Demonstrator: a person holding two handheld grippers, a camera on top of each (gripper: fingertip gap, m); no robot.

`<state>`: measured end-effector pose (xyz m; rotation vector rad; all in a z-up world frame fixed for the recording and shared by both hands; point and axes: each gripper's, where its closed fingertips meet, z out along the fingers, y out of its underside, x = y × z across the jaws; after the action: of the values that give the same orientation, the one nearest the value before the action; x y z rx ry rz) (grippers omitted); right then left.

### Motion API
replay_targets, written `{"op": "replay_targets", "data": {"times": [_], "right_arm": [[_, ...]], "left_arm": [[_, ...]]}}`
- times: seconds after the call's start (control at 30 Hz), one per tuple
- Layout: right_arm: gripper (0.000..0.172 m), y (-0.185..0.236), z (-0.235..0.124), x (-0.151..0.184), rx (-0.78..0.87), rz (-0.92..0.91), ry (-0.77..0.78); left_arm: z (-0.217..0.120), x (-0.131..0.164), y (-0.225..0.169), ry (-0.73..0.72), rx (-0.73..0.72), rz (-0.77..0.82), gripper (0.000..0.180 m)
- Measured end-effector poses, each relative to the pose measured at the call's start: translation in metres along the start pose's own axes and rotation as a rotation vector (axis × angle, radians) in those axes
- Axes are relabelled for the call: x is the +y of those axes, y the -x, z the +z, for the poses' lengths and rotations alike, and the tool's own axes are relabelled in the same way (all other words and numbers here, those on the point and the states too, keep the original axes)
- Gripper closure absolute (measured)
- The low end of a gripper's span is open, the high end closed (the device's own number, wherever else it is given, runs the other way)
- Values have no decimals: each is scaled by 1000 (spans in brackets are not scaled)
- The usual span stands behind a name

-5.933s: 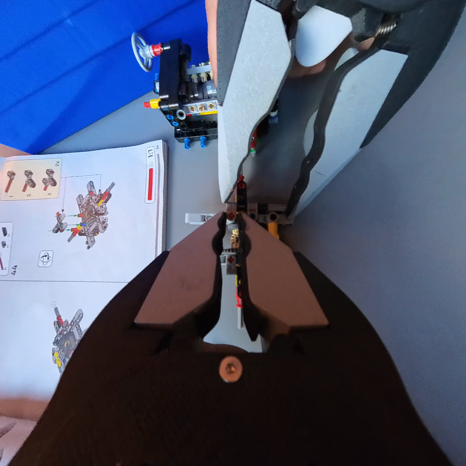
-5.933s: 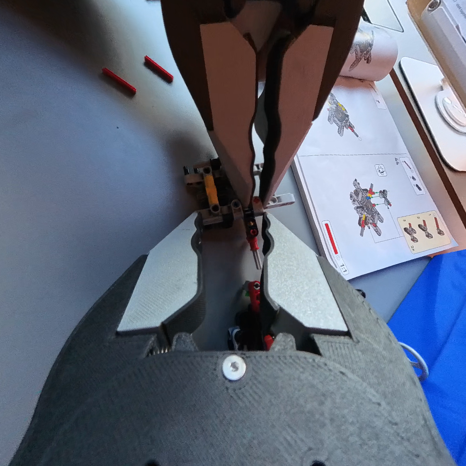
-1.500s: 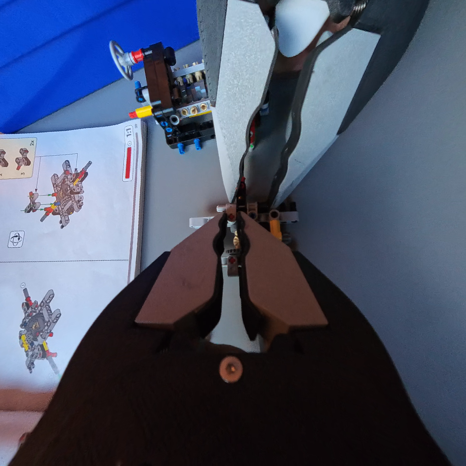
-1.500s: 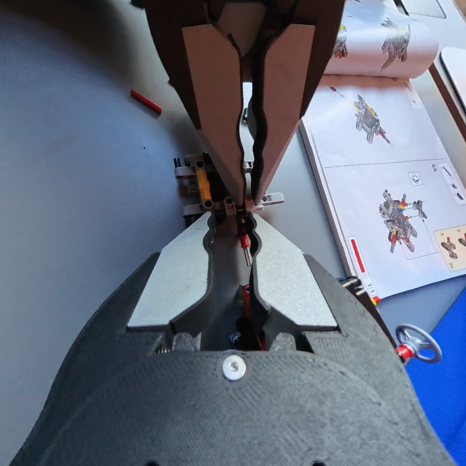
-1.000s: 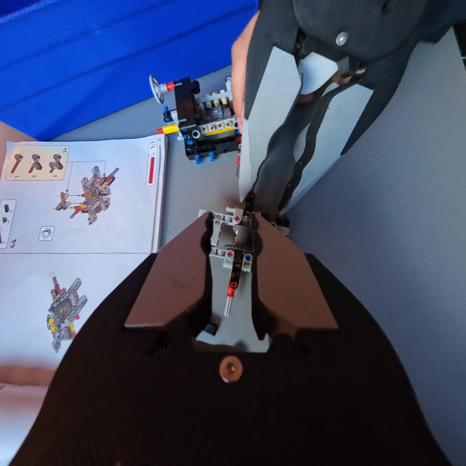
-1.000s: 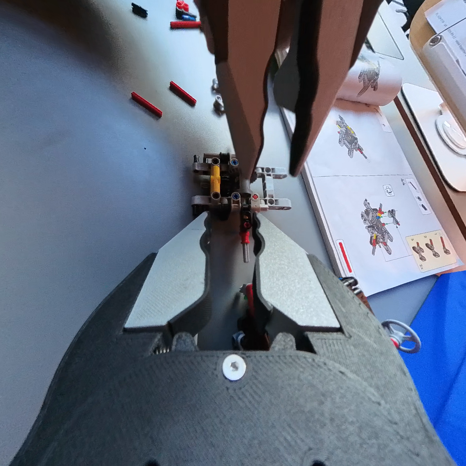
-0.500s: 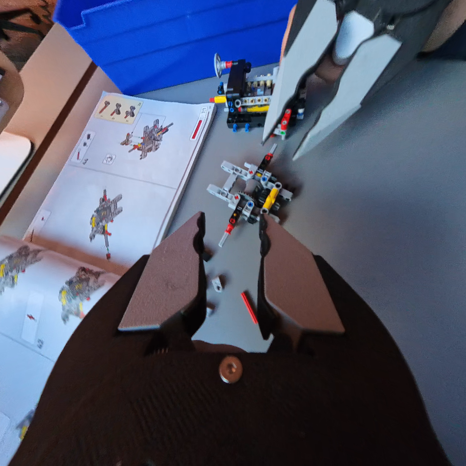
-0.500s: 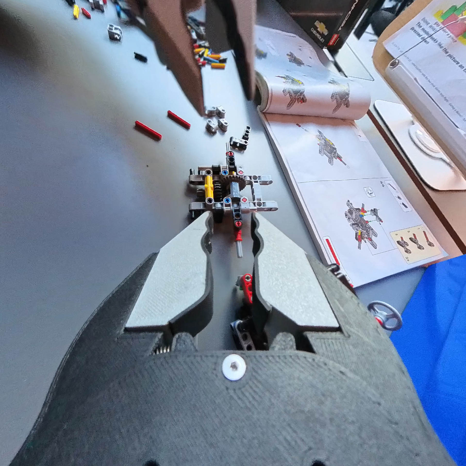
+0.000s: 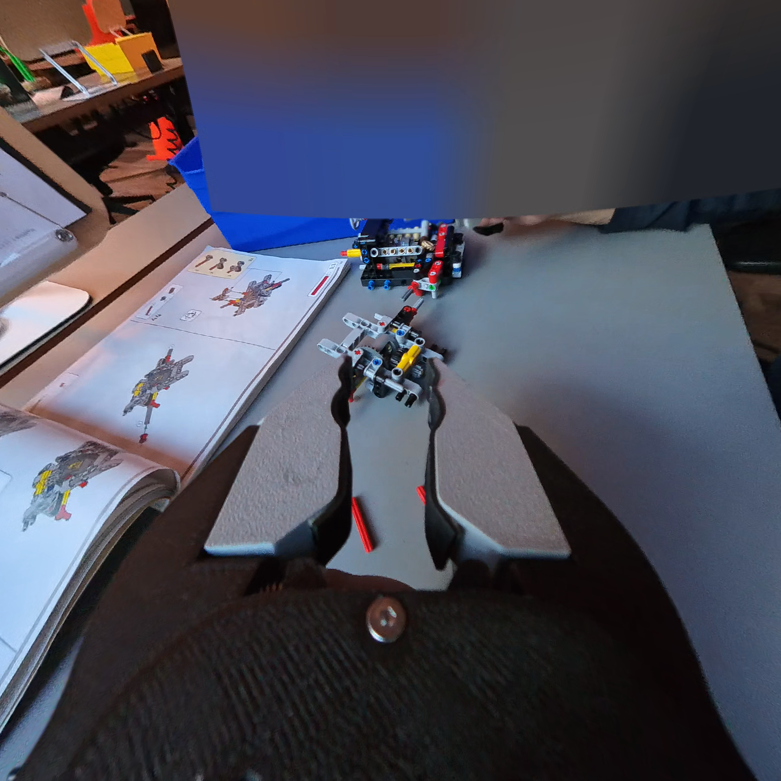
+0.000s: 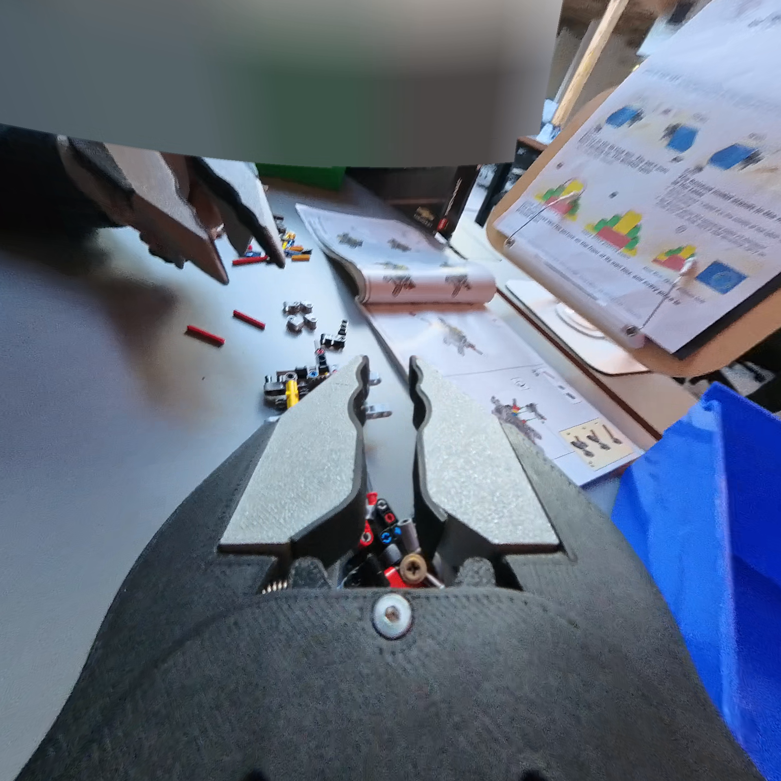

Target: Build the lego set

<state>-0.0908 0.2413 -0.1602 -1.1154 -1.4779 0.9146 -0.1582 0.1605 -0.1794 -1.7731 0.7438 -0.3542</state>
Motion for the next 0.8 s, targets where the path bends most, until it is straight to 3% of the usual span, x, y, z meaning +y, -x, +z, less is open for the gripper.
{"op": "replay_targets", "data": {"times": [0.63,0.8], "right_arm": [[171,-27,-24,-18,115,6,-141],[172,-20,-20,-15,49,36,-124]], "left_arm": [[-3,7,16,15,-58,-32,150],[-2,8,16,17,-59,-35,151]]}}
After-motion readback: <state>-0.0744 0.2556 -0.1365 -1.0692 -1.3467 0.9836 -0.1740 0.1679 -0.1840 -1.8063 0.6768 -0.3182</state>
